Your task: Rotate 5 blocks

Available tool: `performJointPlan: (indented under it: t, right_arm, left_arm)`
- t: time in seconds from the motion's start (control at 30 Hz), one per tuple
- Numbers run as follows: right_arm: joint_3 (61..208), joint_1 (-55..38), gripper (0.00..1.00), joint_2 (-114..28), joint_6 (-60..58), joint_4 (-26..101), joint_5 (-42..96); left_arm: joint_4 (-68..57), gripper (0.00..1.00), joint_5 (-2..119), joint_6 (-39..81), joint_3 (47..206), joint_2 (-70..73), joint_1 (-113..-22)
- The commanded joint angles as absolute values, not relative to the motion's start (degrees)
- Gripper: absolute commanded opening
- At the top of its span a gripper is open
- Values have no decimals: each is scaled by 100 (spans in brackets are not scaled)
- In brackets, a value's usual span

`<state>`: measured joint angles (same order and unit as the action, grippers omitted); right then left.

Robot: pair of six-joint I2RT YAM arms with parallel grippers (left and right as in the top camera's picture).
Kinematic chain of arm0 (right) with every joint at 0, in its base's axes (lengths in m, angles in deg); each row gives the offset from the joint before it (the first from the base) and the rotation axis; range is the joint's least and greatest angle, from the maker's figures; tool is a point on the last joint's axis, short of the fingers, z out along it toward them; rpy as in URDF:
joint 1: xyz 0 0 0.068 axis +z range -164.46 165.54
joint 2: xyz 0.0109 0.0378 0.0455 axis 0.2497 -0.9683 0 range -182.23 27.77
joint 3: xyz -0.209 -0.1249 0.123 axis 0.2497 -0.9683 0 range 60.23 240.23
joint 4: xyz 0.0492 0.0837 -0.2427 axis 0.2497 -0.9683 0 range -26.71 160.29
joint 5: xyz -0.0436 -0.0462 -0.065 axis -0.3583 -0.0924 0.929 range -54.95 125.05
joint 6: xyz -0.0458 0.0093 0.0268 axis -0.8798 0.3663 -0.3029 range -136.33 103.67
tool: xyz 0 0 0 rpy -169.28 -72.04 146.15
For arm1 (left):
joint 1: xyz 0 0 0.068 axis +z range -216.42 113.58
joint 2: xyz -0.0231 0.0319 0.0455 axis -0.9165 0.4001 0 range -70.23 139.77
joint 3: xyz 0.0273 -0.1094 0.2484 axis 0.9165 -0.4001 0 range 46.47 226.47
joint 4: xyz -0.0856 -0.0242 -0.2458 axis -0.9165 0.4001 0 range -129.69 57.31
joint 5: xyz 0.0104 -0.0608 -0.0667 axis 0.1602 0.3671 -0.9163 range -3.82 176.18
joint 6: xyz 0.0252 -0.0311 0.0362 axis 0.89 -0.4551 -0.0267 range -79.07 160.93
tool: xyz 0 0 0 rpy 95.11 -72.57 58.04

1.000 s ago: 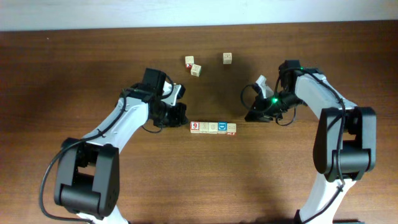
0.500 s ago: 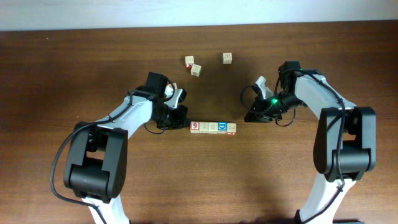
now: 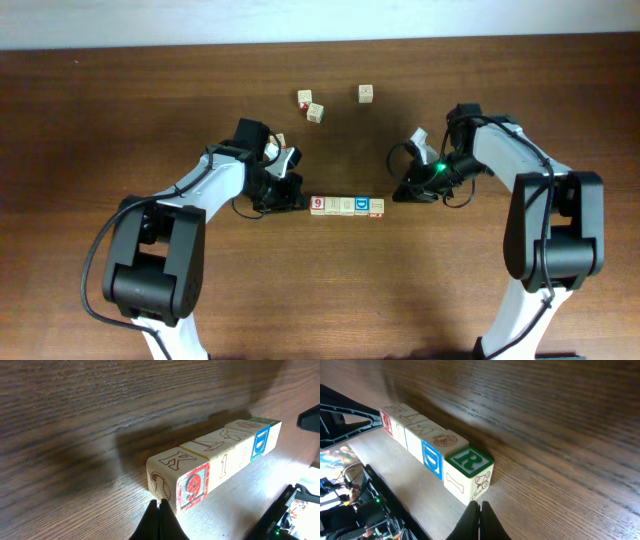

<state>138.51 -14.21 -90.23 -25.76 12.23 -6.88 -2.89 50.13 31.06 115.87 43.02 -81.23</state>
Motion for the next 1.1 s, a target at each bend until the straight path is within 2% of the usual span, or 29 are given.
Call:
performJointPlan:
  t: [0.0, 0.6, 0.87, 1.07]
  right_arm:
    - [13800, -1410, 4, -8896, -2635, 1253, -782]
    - [13623, -1410, 4, -8896, -2338, 1395, -603]
    - [13538, -1410, 4, -8896, -2310, 1533, -605]
    - [13538, -1410, 4, -8896, -2310, 1527, -607]
  left_arm:
    - [-331, 0, 5056, 3163, 11544, 4354, -8094]
    - [-495, 0, 4844, 3115, 11537, 4354, -8304]
    - [-497, 0, 5216, 2441, 11524, 4354, -8396]
    - [-504, 0, 5233, 2422, 11511, 4354, -8396]
